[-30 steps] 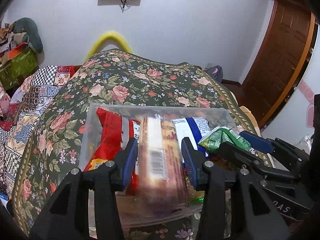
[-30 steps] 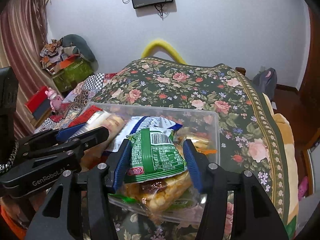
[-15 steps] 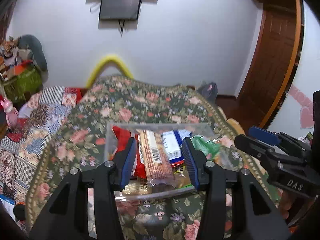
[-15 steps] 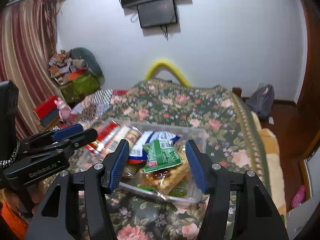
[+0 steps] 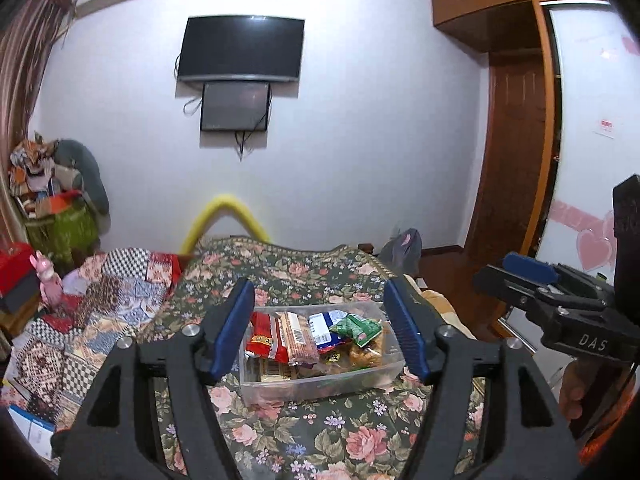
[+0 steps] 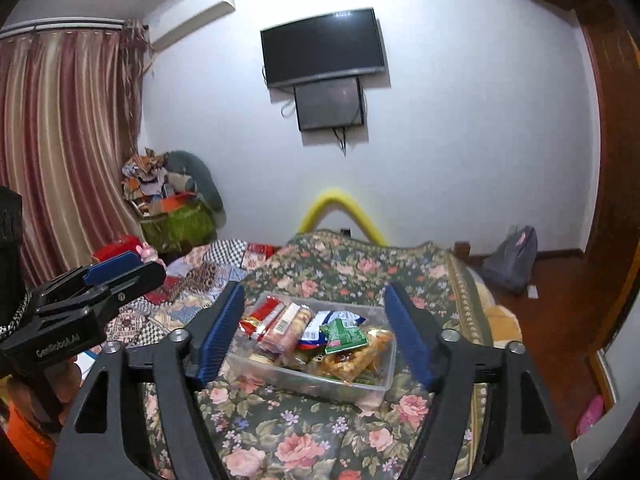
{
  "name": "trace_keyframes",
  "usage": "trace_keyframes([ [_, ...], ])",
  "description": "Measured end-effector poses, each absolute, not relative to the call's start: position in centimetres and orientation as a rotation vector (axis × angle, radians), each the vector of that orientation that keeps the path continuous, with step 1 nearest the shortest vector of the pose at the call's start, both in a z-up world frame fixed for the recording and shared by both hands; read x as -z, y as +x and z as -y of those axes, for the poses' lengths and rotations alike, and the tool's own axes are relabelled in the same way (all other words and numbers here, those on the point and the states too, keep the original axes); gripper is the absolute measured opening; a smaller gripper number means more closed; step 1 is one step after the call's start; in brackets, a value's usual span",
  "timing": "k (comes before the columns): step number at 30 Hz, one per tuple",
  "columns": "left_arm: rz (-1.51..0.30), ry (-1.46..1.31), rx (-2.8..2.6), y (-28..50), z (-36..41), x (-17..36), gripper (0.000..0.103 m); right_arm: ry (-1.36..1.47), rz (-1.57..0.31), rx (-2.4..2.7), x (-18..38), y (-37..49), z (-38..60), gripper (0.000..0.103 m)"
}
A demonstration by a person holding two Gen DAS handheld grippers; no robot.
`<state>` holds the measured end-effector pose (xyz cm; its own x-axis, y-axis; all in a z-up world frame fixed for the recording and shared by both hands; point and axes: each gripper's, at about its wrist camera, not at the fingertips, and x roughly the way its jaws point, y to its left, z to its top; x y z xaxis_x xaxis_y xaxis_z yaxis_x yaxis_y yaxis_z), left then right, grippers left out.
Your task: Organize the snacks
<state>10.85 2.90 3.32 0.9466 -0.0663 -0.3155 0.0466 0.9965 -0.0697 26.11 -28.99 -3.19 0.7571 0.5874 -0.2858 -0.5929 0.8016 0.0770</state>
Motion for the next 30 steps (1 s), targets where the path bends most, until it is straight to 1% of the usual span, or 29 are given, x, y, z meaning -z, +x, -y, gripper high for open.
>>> trace_keyframes([
  [1, -0.316, -0.053, 0.055, 10.3, -2.7, -3.5, 0.068, -0.022, -0.295, -0.640, 3.1, 25.7, 29.0, 0.085],
  [2, -0.312, -0.049, 0.053, 9.9, -2.7, -3.6, 0.071, -0.024, -0.286, -0.634, 3.0, 25.3, 29.1, 0.087],
  [3, -0.306, -0.048, 0.052, 9.4, -2.6, -3.6, 0.079, -0.024, -0.277, -0.627, 2.9, 24.9, 29.1, 0.091],
  [5, -0.289, -0.048, 0.044, 8.5, -2.5, -3.8, 0.084, -0.020, -0.271, -0.624, 2.9, 24.4, 29.2, 0.094],
  [7, -0.275, -0.044, 0.035, 7.7, -2.4, -3.9, 0.089, -0.014, -0.268, -0.616, 3.1, 24.4, 29.3, 0.101],
  [8, -0.272, -0.044, 0.034, 7.5, -2.4, -3.9, 0.091, -0.010, -0.265, -0.606, 3.3, 24.4, 29.3, 0.103],
  [11, -0.279, -0.046, 0.039, 7.0, -2.2, -3.8, 0.092, -0.005, -0.269, -0.595, 3.6, 24.0, 29.7, 0.103],
  [15, -0.276, -0.052, 0.033, 6.5, -2.1, -3.7, 0.099, 0.007, -0.279, -0.596, 4.0, 23.6, 30.1, 0.103],
  [30, -0.291, -0.042, 0.028, 6.3, -1.8, -3.1, 0.101, 0.003, -0.272, -0.589, 4.3, 22.4, 30.9, 0.103],
])
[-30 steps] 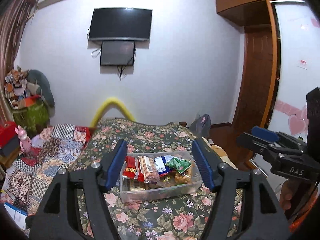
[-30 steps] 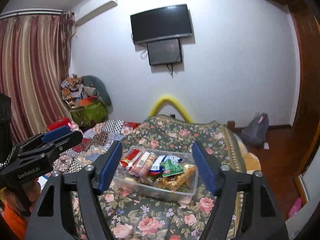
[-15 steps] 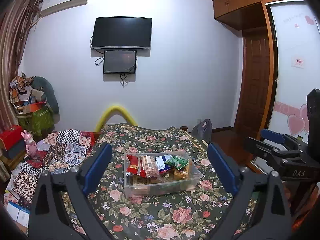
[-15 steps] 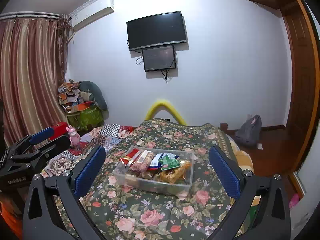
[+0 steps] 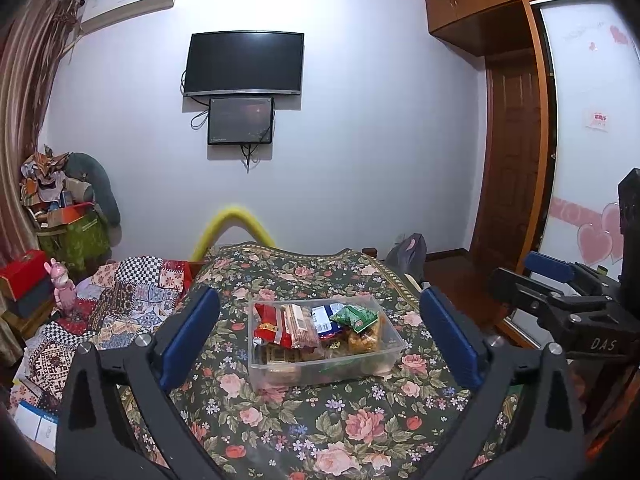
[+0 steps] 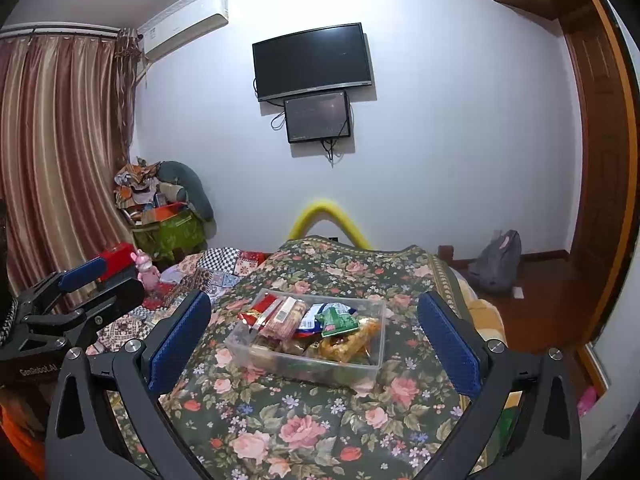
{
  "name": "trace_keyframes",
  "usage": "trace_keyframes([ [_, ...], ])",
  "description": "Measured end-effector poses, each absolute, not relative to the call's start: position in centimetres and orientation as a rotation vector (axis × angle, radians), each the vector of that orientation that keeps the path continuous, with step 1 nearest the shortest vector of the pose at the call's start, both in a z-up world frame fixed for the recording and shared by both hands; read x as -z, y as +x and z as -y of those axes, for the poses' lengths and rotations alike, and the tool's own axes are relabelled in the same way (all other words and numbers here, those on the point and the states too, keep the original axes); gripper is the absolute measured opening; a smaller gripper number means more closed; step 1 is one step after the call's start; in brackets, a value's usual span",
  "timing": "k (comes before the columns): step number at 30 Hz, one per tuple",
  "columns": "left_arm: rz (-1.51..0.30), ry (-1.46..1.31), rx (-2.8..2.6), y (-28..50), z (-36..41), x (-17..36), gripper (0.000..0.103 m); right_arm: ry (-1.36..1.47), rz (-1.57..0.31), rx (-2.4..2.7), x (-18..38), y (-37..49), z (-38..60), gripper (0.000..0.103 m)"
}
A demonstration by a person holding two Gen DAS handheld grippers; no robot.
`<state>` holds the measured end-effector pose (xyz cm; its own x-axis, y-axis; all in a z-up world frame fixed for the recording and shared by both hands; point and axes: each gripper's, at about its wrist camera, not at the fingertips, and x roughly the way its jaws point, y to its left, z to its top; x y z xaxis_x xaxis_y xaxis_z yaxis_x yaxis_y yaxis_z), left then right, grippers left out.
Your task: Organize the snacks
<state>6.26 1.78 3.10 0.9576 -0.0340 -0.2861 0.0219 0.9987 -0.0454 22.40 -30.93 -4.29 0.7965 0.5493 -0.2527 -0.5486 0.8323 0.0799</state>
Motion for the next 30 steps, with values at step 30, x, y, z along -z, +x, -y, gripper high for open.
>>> trace_keyframes([
  [30, -0.323, -0.042, 0.051, 6.97, -1.51, -2.53, 0.103, -0.011, -0.270, -0.580, 4.13, 22.36, 30.86, 0.103],
])
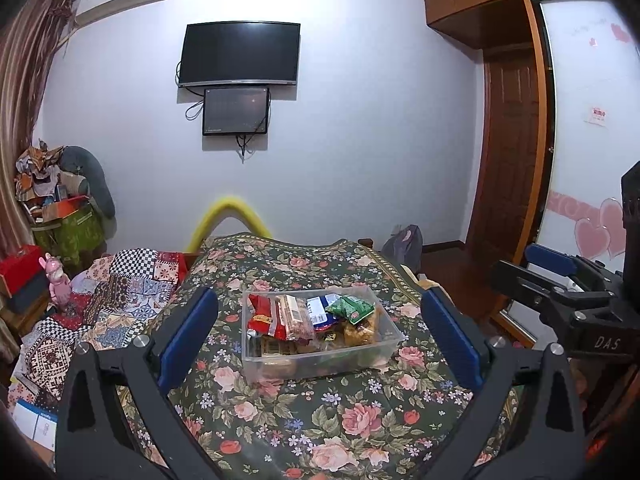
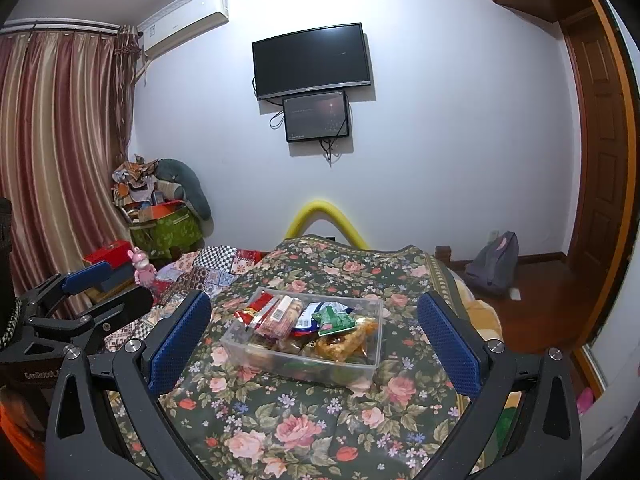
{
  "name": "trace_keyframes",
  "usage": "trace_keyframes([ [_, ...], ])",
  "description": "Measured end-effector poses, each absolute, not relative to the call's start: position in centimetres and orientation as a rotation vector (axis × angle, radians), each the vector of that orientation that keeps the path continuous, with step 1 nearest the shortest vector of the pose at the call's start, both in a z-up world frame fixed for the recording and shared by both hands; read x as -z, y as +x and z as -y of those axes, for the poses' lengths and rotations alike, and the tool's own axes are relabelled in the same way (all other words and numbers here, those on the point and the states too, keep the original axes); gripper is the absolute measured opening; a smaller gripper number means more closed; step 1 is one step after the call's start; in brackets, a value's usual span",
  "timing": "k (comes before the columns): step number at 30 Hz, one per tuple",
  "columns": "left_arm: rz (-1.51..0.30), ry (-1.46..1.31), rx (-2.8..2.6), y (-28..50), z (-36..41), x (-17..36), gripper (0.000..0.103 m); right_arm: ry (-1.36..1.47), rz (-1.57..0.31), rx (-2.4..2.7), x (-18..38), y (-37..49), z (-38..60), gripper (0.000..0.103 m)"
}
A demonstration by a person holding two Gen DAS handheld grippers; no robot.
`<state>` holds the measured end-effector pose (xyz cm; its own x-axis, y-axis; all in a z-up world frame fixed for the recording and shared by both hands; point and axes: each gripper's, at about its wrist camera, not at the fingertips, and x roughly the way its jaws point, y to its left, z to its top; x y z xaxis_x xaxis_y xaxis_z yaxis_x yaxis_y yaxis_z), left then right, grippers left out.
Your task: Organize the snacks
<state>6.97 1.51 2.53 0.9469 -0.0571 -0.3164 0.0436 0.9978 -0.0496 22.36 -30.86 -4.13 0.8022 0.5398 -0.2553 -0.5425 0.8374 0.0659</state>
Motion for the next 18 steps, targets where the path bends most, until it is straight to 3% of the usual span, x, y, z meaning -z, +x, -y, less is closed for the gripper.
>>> trace_keyframes([
  [18, -0.330, -0.052, 0.053, 6.81, -1.36, -2.47, 0.103, -0.017, -0.267, -0.577, 4.04, 22.32, 30.74, 0.103],
])
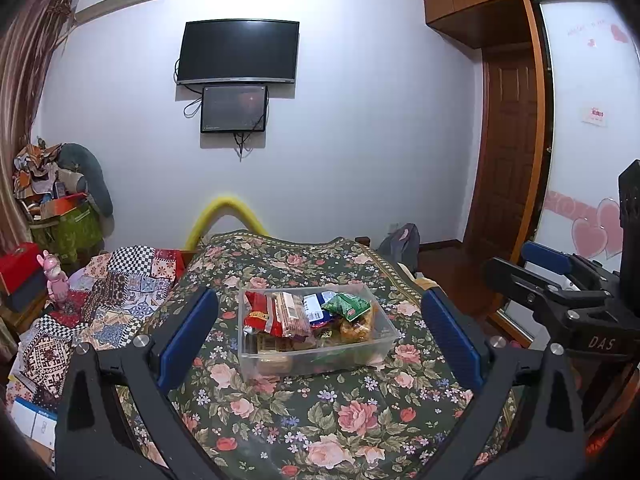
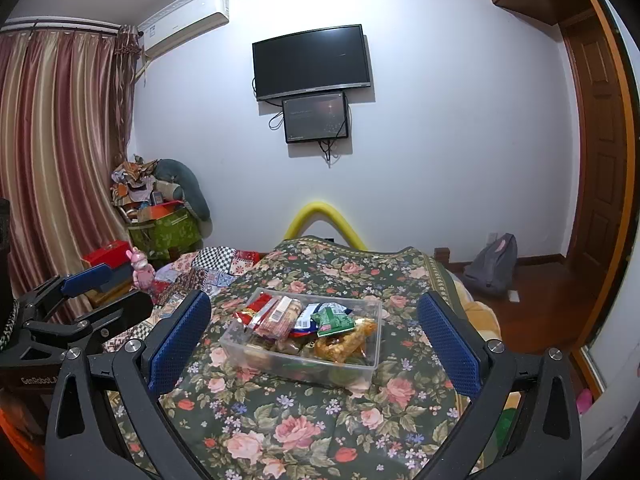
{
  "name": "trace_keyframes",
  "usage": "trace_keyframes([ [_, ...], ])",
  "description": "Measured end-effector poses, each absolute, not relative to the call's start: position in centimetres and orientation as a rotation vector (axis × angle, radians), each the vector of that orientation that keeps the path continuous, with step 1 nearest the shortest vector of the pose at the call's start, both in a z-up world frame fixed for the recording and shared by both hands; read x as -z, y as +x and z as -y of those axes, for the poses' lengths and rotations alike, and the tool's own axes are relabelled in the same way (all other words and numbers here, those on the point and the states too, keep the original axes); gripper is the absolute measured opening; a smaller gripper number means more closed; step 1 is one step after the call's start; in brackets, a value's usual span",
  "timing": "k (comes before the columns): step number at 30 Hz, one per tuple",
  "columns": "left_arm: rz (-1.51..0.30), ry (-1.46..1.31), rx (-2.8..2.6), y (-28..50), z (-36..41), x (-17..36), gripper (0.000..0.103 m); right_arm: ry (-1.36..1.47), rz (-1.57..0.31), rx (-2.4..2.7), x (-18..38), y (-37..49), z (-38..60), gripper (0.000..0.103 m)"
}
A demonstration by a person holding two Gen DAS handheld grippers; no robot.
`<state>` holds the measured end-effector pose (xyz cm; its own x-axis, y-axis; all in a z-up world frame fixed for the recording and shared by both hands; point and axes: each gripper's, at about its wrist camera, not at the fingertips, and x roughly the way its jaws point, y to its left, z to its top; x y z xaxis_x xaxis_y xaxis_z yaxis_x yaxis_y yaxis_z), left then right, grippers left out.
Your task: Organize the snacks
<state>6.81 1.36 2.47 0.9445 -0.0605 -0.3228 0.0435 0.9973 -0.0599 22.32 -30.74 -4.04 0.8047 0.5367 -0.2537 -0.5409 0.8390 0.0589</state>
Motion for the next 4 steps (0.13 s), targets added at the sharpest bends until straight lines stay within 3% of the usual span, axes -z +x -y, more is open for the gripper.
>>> trace_keyframes([
  [4, -0.333, -0.053, 0.057, 6.86, -1.35, -2.39, 0.103, -0.016, -0.266, -0.576, 4.07, 22.28, 30.72, 0.103],
])
